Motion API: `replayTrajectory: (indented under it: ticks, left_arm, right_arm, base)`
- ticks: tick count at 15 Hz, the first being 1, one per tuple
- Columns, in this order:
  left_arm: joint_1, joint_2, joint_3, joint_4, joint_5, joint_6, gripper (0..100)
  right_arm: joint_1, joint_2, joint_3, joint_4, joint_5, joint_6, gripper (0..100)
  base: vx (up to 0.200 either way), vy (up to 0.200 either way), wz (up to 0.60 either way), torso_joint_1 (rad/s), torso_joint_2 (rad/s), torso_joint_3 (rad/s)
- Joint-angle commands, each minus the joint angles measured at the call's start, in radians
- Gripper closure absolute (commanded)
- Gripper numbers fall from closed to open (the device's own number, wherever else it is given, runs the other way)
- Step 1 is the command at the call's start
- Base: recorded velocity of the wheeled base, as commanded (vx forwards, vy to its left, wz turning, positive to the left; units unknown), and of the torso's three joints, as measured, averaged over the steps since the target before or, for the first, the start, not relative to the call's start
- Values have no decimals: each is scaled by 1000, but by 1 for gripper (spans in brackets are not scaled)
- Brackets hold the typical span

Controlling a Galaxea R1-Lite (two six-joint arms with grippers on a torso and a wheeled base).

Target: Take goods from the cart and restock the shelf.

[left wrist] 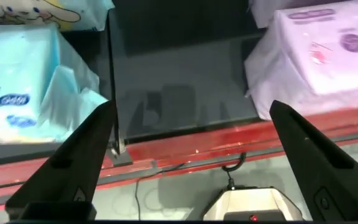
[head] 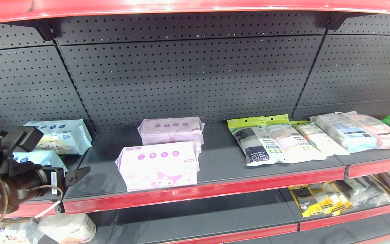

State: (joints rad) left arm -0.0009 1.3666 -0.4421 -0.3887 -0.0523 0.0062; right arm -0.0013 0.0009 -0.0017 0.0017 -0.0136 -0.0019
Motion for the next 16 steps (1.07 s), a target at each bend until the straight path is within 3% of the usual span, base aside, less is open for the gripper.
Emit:
replayTrajectory:
  ticks: [1,7,9,16]
  left_arm:
    - [-4,138,-10,-19,9,1,0]
    - [-74,221,-64,-18,6,-5,0]
    - [-96,249,-81,-22,8,-26,0]
    - [-94,310,-113,-53,9,-29,0]
  right_arm:
    - [0,-1,0,0,0,0,0]
    - [0,-1,0,0,0,-1,0]
    - [0,-1,0,0,0,-1,0]
    - [0,-1,0,0,0,-1,0]
  base:
    - [0,0,0,0,0,0]
    - [0,0,0,0,0,0]
    - [0,0,0,0,0,0]
    - [0,0,0,0,0,0]
